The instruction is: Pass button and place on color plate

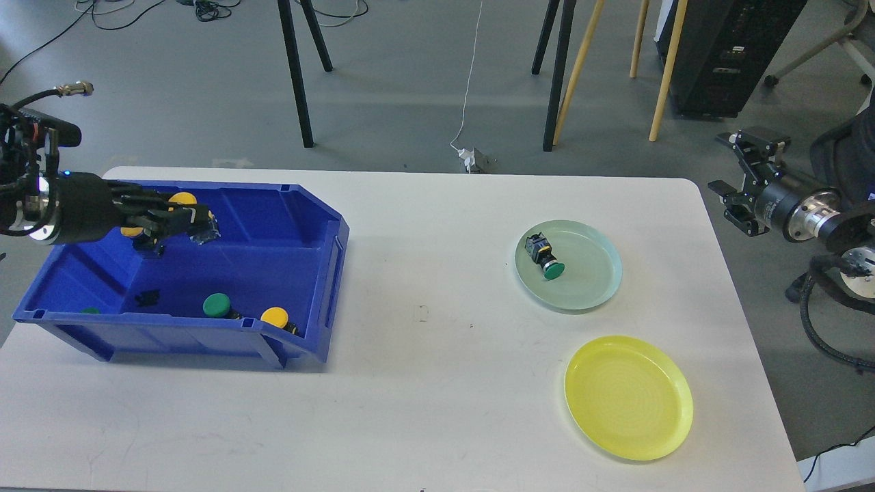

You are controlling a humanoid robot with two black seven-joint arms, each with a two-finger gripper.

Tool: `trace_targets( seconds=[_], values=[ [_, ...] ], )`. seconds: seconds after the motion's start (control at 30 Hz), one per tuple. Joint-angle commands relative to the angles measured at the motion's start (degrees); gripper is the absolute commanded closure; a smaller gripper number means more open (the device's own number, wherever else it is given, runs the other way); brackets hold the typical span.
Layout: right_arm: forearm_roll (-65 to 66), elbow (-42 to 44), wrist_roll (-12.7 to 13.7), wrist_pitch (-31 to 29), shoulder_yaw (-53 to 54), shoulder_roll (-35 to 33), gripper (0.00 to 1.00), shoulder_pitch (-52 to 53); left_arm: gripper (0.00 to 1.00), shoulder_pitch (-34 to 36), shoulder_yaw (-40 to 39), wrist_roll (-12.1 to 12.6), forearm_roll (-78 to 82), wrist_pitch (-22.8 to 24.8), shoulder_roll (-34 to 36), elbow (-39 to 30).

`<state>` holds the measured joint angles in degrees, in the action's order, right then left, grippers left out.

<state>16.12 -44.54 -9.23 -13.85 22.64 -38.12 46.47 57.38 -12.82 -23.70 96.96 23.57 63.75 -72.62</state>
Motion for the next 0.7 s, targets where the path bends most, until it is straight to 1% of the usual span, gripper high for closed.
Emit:
trace_targets(
  seconds=[0.0,0.07,0.13,0.2,0.3,0.47,0.6,0.67],
  values=[
    [-0.1,-3.8,-0.2,-0.3,0.2,0.9,0.21,0.6,0.71,0.4,-9.1,0.2,0.0,4.3,0.9,-2.4],
    [0.1,-7.0,-0.6,0.0,0.7,0.7,0.21,0.8,0.71,2.4,-13.4,0.5,0.0,4.4,0.1,-2.6],
    [0.1,-9.2,-1.0,0.4,1.0,0.8,0.21,1.2,0.71,5.1,-15.8,0.8,-0.1,4.4,-2.6,-2.5],
    [0.3,-11.1,-1.3,0.5,1.4,0.9,0.22,2.0,0.71,8.6,-16.4,1.4,-0.8,4.4,-6.1,-2.2],
    [0.4,-14.3,-1.8,1.3,1.4,0.9,0.22,3.4,0.71,12.7,-15.7,3.2,-4.1,4.4,-10.2,-1.5],
    [0.1,-18.7,-1.5,1.5,2.5,1.5,0.22,4.2,0.71,15.2,-15.7,5.0,-7.4,4.4,-19.1,0.6],
    [-0.7,-21.1,-1.2,1.9,3.6,2.2,0.22,4.0,0.71,15.5,-15.7,5.4,-6.9,4.4,-27.5,4.1],
    [-0.7,-21.6,-1.3,2.2,4.1,2.3,0.22,3.9,0.71,15.5,-15.6,6.3,-6.8,4.4,-30.8,6.1]
  ],
)
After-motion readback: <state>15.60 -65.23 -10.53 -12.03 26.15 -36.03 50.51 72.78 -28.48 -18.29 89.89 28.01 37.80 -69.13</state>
